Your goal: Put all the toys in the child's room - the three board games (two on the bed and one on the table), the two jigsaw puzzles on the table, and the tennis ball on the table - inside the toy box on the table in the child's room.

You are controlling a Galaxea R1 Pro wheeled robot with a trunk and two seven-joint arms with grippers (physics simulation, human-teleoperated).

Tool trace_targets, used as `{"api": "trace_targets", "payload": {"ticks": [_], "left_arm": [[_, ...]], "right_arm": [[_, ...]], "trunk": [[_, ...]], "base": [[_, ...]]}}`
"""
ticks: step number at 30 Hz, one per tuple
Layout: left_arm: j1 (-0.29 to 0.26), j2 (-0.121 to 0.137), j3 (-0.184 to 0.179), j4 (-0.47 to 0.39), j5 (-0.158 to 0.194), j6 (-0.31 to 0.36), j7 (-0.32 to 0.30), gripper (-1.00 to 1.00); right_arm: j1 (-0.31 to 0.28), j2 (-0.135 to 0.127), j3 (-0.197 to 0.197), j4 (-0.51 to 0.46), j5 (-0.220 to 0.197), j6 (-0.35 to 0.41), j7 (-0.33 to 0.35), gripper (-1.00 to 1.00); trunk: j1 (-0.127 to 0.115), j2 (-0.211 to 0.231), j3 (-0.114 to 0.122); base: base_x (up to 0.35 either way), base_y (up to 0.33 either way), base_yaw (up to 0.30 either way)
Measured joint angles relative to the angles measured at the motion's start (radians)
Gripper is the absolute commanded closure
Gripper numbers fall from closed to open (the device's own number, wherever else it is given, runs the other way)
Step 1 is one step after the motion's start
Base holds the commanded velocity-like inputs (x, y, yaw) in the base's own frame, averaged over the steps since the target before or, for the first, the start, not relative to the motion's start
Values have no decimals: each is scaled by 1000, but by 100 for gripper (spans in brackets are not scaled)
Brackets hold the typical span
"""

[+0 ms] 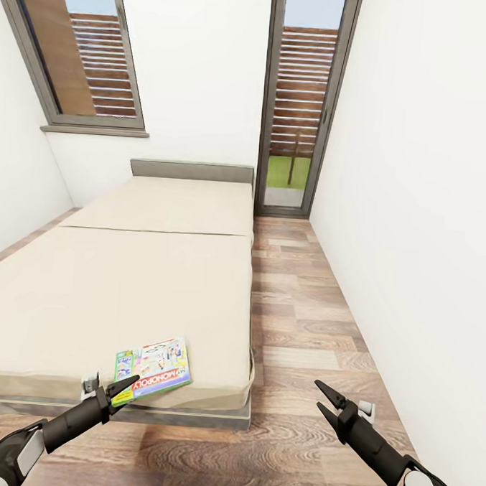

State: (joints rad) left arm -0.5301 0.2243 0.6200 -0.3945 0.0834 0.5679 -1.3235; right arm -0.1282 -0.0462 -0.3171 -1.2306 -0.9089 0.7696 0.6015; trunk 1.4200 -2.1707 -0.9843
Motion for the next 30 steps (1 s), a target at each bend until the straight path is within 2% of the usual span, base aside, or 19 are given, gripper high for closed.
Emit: {"api": "trace_targets", "payload": {"ticks": [30], "left_arm": [[0, 0, 0, 0, 0, 0, 0, -100]], "right_arm": [[0, 0, 0, 2, 0, 0, 0, -100]], "trunk": [[0, 0, 0]], "base": [[0, 24, 0]]}}
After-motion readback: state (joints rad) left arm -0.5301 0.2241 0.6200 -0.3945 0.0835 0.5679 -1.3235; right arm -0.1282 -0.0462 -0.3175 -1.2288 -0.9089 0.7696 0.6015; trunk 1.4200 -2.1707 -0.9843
